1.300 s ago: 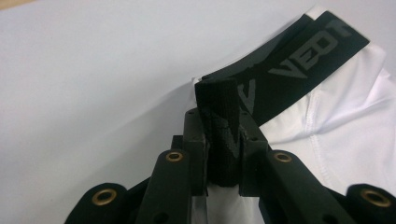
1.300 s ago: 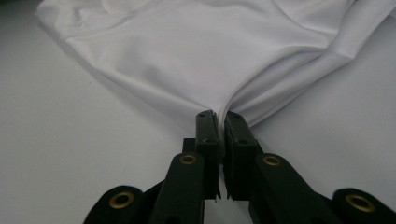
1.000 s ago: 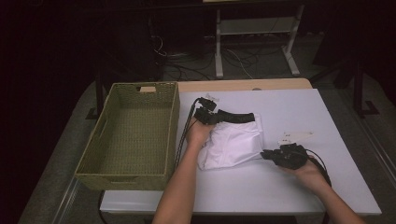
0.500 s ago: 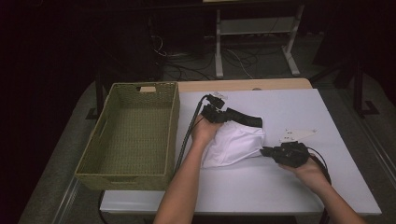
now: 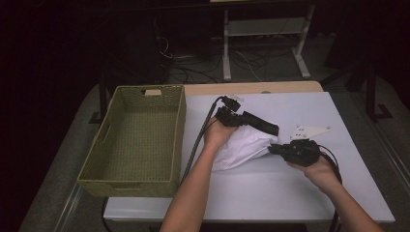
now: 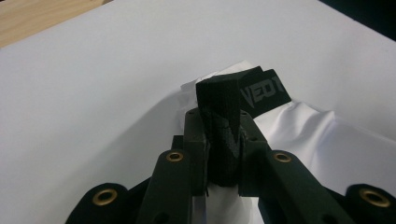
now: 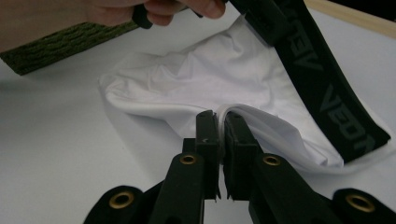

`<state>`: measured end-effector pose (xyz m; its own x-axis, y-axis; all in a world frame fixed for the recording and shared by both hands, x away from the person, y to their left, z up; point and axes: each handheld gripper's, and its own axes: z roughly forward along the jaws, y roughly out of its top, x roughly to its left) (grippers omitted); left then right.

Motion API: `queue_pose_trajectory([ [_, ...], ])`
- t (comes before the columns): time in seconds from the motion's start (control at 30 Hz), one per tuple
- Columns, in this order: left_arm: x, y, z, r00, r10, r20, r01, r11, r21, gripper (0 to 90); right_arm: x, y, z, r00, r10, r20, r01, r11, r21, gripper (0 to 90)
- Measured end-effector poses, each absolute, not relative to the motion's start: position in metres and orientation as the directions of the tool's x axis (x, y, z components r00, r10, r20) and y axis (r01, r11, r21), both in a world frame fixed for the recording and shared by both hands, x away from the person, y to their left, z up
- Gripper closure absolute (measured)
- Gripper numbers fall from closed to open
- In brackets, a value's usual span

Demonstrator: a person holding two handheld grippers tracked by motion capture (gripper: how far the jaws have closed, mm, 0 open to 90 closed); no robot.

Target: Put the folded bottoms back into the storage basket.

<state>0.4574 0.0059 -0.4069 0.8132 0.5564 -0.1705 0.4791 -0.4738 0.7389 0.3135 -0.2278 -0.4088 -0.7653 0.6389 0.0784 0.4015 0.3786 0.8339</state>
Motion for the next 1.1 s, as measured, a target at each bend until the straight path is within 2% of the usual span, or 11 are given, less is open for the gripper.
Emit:
queue_pose_trajectory([
  [0.57, 0.449, -0.018, -0.377, 0.853, 0.496, -0.160, 0.432, -0.501, 0.749, 76.9, 0.329, -0.229, -0.383, -0.767, 0.637, 0.076, 0.364, 0.335, 0.869, 84.3],
  [1.1, 0.448, -0.018, -0.340, 0.869, 0.475, -0.135, 0.399, -0.513, 0.760, 76.9, 0.339, -0.225, -0.354, -0.771, 0.633, 0.071, 0.320, 0.289, 0.902, 84.3],
])
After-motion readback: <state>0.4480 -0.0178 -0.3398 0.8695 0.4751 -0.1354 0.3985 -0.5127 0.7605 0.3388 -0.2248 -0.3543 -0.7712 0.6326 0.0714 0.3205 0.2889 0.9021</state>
